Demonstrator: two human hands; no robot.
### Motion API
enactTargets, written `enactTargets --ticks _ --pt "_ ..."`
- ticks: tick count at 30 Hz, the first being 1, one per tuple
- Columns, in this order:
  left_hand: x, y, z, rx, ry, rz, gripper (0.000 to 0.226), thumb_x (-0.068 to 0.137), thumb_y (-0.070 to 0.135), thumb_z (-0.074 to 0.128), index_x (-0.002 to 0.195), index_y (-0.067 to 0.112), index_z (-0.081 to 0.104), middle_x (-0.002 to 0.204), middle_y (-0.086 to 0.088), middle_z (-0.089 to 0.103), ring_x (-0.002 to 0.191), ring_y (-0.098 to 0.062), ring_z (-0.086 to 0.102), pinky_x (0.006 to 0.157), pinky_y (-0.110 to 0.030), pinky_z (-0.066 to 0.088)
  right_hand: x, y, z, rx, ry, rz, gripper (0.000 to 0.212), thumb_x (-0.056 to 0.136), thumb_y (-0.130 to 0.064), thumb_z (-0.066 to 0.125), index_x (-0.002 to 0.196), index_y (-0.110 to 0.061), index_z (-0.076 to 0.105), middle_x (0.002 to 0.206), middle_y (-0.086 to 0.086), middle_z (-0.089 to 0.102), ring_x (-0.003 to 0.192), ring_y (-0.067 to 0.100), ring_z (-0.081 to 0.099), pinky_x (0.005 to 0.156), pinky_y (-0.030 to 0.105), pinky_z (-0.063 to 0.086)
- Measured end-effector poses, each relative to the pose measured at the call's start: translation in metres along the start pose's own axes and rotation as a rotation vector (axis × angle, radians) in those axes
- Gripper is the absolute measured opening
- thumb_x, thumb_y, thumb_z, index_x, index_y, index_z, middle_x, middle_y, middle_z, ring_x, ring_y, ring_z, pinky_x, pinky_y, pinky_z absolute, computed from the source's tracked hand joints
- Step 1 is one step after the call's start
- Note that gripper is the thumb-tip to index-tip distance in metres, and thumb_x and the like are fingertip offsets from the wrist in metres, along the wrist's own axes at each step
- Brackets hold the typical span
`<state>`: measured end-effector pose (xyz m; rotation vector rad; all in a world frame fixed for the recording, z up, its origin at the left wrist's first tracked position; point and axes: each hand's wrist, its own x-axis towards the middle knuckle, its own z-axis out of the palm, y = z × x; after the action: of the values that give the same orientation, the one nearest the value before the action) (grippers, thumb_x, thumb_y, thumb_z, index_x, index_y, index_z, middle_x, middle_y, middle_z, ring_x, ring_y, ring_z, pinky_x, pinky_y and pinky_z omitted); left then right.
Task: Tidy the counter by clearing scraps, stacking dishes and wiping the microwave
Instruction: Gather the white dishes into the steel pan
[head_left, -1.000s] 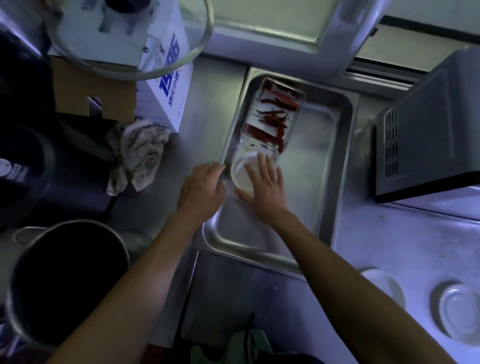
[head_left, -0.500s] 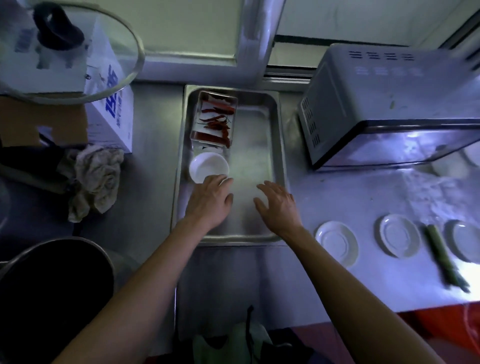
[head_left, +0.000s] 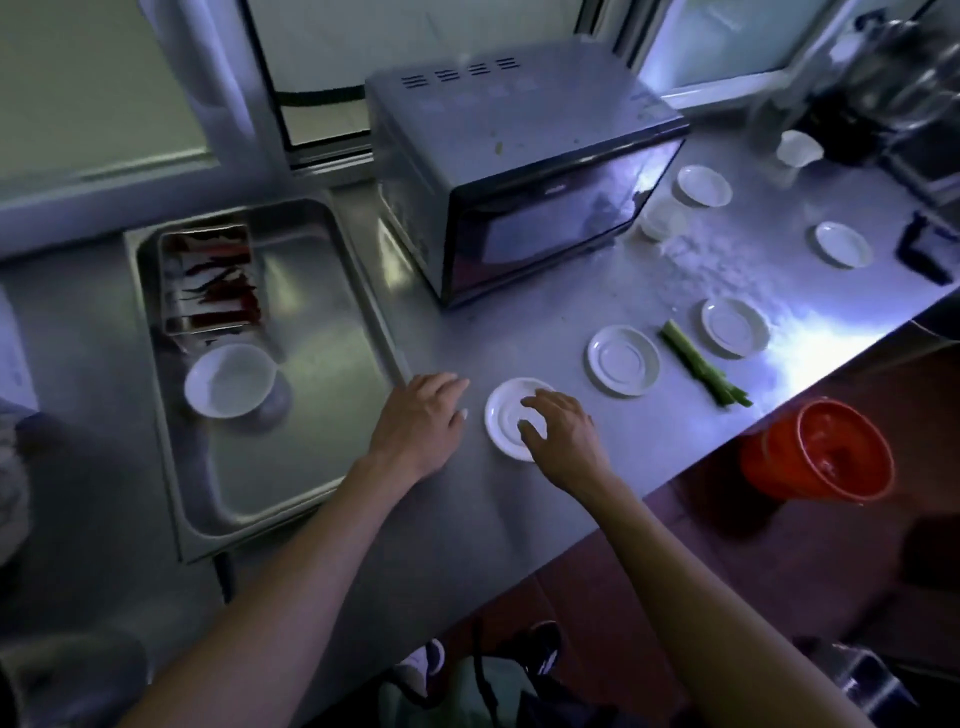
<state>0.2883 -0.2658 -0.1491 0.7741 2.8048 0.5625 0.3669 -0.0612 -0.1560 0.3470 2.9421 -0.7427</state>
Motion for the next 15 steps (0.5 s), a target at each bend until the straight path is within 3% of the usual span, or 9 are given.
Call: enactTargets --ticks 5,11,15 --pt "0.018 0.080 0.027 0.064 -0.062 0.089 0.046 0.094 0.028 0.054 0.139 0.017 0.053 0.146 0.000 0.050 0.130 -0.025 0.045 0.100 -0.039 0.042 -0.027 0.069 -0.036 0.039 0.003 0.067 0.043 0.097 -0.031 0.061 0.137 -0.018 0.057 0.145 0.003 0.053 0.138 0.024 0.041 0.111 0.044 0.036" --pt "0.046 0.182 0.054 0.110 -0.109 0.191 0.053 0.098 0.035 0.050 0.148 0.019 0.042 0.154 0.000 0.041 0.142 -0.019 0.034 0.112 -0.038 0.033 -0.058 0.159 -0.093 0.037 0.034 0.127 0.048 0.097 -0.036 0.058 0.142 -0.022 0.050 0.148 -0.002 0.050 0.138 0.022 0.040 0.107 0.042 0.038" --pt "0.068 0.245 0.071 0.158 -0.150 0.236 0.058 0.098 0.040 0.049 0.151 0.021 0.036 0.157 0.001 0.036 0.144 -0.019 0.029 0.111 -0.042 0.034 -0.075 0.213 -0.131 -0.006 0.070 0.170 0.050 0.096 -0.038 0.056 0.144 -0.026 0.047 0.149 -0.004 0.048 0.138 0.022 0.040 0.105 0.043 0.040"
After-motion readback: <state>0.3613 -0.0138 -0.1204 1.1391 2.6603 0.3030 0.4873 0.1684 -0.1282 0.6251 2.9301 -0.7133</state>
